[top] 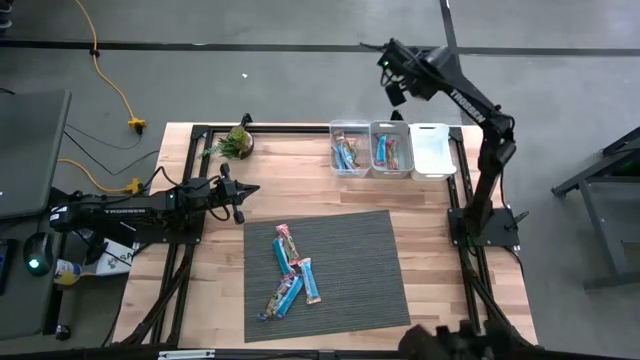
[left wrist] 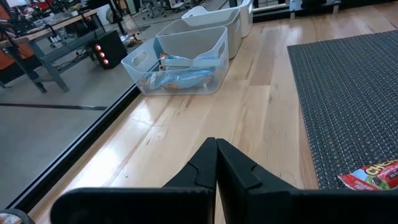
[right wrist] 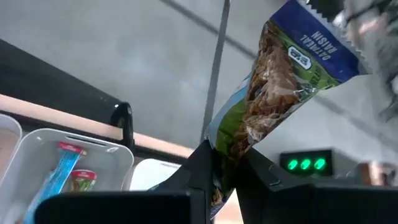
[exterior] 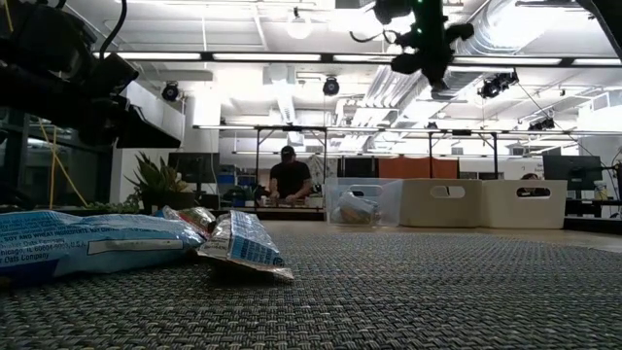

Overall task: Pick and place Granola Bars by type
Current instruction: Put the blue granola bar into the white bin

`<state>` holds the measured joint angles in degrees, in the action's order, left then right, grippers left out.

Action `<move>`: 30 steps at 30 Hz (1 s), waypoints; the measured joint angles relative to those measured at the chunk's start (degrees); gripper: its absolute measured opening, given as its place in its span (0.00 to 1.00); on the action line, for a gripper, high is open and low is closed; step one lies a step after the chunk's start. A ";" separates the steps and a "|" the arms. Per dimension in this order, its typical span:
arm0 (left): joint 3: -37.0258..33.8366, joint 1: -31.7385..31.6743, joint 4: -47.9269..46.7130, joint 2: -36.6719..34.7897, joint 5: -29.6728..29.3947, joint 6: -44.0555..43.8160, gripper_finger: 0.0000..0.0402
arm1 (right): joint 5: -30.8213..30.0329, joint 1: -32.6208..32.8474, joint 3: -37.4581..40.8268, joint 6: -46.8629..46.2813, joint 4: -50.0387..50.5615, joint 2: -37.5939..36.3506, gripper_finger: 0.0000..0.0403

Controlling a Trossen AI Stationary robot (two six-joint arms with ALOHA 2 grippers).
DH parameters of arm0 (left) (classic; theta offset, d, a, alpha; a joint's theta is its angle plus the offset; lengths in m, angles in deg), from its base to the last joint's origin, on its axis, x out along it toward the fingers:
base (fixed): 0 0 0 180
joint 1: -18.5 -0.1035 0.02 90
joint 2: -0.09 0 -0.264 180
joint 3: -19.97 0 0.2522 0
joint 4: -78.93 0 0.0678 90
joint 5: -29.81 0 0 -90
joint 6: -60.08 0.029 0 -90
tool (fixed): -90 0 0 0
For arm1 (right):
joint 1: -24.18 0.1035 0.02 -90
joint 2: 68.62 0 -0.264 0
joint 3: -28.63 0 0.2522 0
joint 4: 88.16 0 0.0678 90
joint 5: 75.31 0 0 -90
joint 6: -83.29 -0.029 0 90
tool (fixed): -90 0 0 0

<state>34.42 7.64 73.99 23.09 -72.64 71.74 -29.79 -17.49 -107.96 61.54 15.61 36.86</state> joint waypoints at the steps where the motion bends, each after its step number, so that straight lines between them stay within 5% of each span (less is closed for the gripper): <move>1: 0.00 0.00 0.04 0.00 0.00 0.00 0.00 | 1.05 -1.05 0.00 -0.51 0.01 -0.08 0.10; 10: 0.00 0.01 0.02 0.01 -0.02 0.00 0.00 | 8.24 -7.42 4.18 -2.45 -0.03 -0.40 0.09; 25: 0.00 0.00 0.02 0.00 -0.02 0.00 0.00 | 9.11 -7.80 42.79 -0.80 -2.81 -8.56 0.08; 30: 0.00 -0.01 0.02 0.00 -0.02 0.00 0.00 | 15.86 -7.31 52.44 0.18 -10.11 -12.70 0.09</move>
<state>34.42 7.63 74.01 23.09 -72.66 71.74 -13.94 -24.80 -55.52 61.72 5.50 24.15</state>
